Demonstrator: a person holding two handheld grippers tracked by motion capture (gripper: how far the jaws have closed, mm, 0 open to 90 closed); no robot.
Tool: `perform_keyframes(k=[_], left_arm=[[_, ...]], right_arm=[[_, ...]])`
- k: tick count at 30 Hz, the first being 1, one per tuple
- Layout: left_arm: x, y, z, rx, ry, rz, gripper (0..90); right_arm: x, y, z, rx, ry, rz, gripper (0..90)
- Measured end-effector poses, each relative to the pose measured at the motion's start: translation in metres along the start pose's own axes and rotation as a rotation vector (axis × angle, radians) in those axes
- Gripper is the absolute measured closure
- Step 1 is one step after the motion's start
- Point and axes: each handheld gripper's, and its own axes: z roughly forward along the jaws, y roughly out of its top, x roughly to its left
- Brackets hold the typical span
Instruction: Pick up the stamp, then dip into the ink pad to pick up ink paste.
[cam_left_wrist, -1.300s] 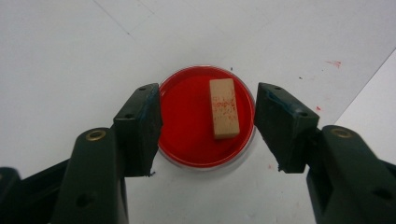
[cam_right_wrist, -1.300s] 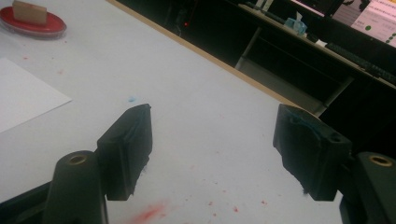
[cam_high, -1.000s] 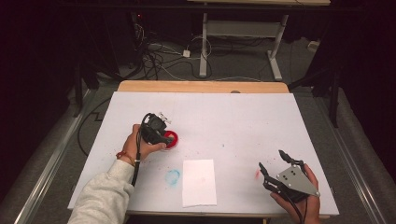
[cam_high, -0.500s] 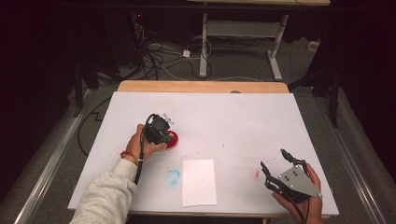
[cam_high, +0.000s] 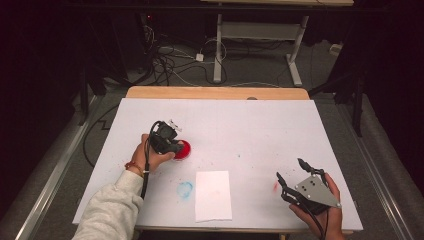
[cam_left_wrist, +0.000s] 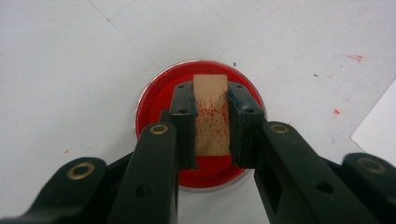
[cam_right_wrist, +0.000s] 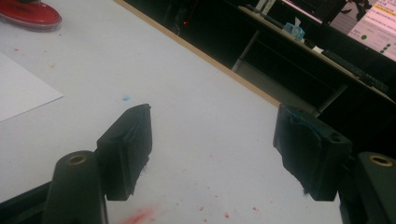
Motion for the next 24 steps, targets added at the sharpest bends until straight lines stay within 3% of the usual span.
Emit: perform_keyframes(k=[6,18,24], left_arm=[[0.000,-0.005,-0.019,-0.035,0.027,0.039,73.6],[0.003,-0.009,-0.042,-0.096,0.036,0.029,73.7],[0.000,-0.007,-0.059,-0.120,0.024,0.045,73.7]], right_arm=[[0.002,0.000,0.001,0.005,0.010,-0.009,28.4],[0.002,0.000,0.001,0.002,0.022,-0.010,28.3],[0.002,0.000,0.000,0.001,0.029,-0.008,28.3]])
